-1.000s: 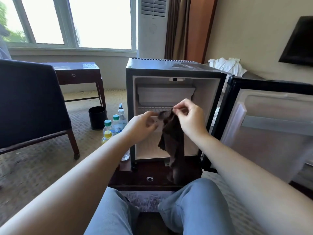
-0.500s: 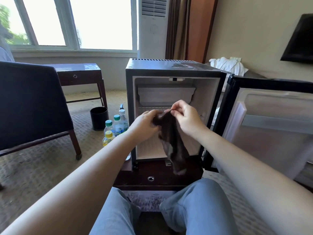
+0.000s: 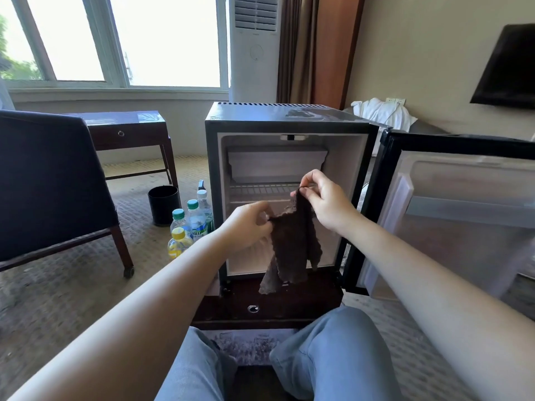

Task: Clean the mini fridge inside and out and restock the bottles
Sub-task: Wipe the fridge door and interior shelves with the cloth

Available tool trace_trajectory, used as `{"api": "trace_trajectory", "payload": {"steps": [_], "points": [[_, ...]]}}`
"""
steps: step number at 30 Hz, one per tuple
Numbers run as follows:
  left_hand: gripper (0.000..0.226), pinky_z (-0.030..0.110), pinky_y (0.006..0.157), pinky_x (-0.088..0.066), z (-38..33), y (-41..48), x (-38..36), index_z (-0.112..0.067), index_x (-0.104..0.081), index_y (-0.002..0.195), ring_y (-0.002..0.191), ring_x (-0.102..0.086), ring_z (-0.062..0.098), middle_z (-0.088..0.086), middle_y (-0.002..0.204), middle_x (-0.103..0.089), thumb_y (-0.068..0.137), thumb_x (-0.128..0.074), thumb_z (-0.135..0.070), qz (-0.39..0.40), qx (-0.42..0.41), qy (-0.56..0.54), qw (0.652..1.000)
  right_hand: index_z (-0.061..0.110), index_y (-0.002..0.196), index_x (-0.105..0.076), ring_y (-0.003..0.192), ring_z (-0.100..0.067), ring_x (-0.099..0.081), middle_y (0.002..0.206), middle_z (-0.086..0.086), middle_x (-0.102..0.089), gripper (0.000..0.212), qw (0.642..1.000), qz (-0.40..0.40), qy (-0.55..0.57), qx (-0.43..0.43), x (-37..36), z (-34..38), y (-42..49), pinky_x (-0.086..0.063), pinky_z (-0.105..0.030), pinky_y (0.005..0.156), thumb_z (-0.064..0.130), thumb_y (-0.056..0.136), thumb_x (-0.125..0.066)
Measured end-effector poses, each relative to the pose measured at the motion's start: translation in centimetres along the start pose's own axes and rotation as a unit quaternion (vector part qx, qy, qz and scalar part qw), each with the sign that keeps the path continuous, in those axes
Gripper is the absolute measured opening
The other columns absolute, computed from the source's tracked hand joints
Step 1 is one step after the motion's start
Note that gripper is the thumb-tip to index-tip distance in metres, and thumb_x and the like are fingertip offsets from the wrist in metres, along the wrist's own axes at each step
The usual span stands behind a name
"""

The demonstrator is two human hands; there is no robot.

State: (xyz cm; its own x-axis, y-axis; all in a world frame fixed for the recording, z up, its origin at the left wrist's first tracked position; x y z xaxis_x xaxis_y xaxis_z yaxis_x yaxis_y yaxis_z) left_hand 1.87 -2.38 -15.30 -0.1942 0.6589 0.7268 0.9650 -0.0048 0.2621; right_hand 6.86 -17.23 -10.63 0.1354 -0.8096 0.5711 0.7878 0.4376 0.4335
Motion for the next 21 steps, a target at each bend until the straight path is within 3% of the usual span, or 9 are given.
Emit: {"api": "trace_trajectory", "payload": {"steps": [1, 3, 7, 10, 13, 15, 17, 19, 21], "points": [[0.013, 0.034, 0.078, -0.055, 0.0, 0.1, 0.6, -0.017, -0.053, 0.089, 0.063, -0.07, 0.013, 0.005, 0.071, -0.072, 0.085, -0.055, -0.005, -0.01, 0.002, 0.003, 1.0, 0.023, 0.091, -0.048, 0.06, -0.009, -0.054, 0.071, 0.0, -0.061, 0.011, 0.998, 0.011, -0.056, 0.011, 0.2, -0.1, -0.1, -0.046, -0.029, 0.063, 0.015, 0.099, -0.049], [0.012, 0.035, 0.072, -0.056, 0.2, 0.5, 2.2, -0.016, -0.051, 0.088, 0.065, -0.07, 0.022, 0.009, 0.071, -0.07, 0.085, -0.053, -0.004, -0.045, 0.008, 0.012, 0.999, 0.02, 0.093, -0.049, 0.051, -0.003, -0.044, 0.069, -0.001, -0.059, 0.008, 0.994, 0.029, -0.105, 0.025, 0.5, -0.2, -0.7, -0.037, -0.024, 0.058, 0.015, 0.097, -0.053], [0.015, 0.04, 0.068, -0.055, 0.4, 1.1, 4.7, -0.02, -0.049, 0.088, 0.065, -0.067, 0.028, 0.01, 0.073, -0.068, 0.087, -0.052, -0.005, -0.077, 0.005, 0.031, 0.997, 0.023, 0.097, -0.053, 0.079, -0.006, -0.059, 0.088, 0.005, -0.062, 0.021, 0.994, 0.072, -0.073, 0.024, -0.1, -0.6, -1.6, -0.046, -0.019, 0.074, 0.01, 0.088, -0.066], [0.017, 0.03, 0.061, -0.051, 0.2, 0.9, 5.5, -0.021, -0.048, 0.088, 0.058, -0.066, 0.018, 0.005, 0.067, -0.066, 0.088, -0.051, -0.005, -0.09, -0.004, 0.034, 0.995, 0.023, 0.106, -0.055, 0.085, -0.004, -0.057, 0.091, 0.009, -0.06, 0.033, 0.986, 0.129, -0.103, 0.027, -1.8, -1.0, -1.6, -0.045, -0.012, 0.074, 0.001, 0.083, -0.067], [0.012, 0.012, 0.051, -0.038, 0.5, 0.4, 5.7, -0.018, -0.049, 0.091, 0.047, -0.052, -0.003, -0.006, 0.064, -0.058, 0.09, -0.051, -0.006, -0.099, -0.005, 0.044, 0.994, 0.02, 0.102, -0.066, 0.086, -0.011, -0.06, 0.092, 0.007, -0.064, 0.026, 0.979, 0.123, -0.164, 0.011, -2.3, -2.1, -1.0, -0.051, -0.027, 0.077, 0.002, 0.084, -0.061], [0.01, 0.008, 0.046, -0.037, 1.1, -0.1, 6.0, -0.015, -0.049, 0.094, 0.049, -0.054, -0.002, -0.004, 0.067, -0.058, 0.092, -0.051, -0.005, -0.108, -0.006, 0.033, 0.994, 0.018, 0.101, -0.07, 0.087, -0.016, -0.062, 0.094, 0.002, -0.067, 0.02, 0.972, 0.095, -0.215, -0.02, -2.1, -3.1, -0.5, -0.053, -0.034, 0.077, 0.009, 0.086, -0.058], [0.015, 0.01, 0.045, -0.039, 1.7, -0.6, 6.1, -0.019, -0.048, 0.09, 0.058, -0.064, 0.009, 0.001, 0.072, -0.061, 0.093, -0.051, -0.005, -0.105, -0.003, 0.003, 0.994, 0.018, 0.104, -0.068, 0.082, -0.018, -0.065, 0.095, 0.0, -0.068, 0.021, 0.969, 0.064, -0.234, -0.053, -2.1, -3.8, -0.1, -0.055, -0.035, 0.072, 0.014, 0.09, -0.054], [0.022, 0.011, 0.05, -0.042, 1.9, -0.8, 6.0, -0.026, -0.05, 0.083, 0.062, -0.066, 0.008, -0.003, 0.075, -0.063, 0.091, -0.056, -0.006, -0.077, -0.004, -0.002, 0.997, 0.019, 0.103, -0.061, 0.066, -0.02, -0.07, 0.088, -0.006, -0.069, 0.021, 0.981, 0.042, -0.161, -0.095, -2.7, -4.3, 0.3, -0.059, -0.039, 0.062, 0.009, 0.093, -0.045], [0.023, 0.009, 0.057, -0.044, 1.9, -0.8, 5.0, -0.028, -0.058, 0.08, 0.061, -0.061, -0.004, -0.011, 0.076, -0.064, 0.086, -0.064, -0.007, 0.003, 0.001, 0.027, 1.0, 0.017, 0.099, -0.059, 0.057, -0.02, -0.069, 0.088, -0.008, -0.069, 0.027, 0.991, 0.013, -0.045, -0.125, -3.2, -4.3, 0.7, -0.06, -0.038, 0.057, 0.001, 0.095, -0.038]]}}
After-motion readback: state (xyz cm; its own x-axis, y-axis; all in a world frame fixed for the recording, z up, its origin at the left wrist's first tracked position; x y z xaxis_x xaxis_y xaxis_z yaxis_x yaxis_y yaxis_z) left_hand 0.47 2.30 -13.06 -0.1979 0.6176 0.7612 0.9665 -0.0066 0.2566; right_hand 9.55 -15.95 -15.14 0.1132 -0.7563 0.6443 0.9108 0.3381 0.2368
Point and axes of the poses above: each hand's wrist, its own y-axis towards the middle knuckle, its own x-axis out of the back of the hand, z = x × y, the point moved 8 cm from there along y, towards the middle knuckle
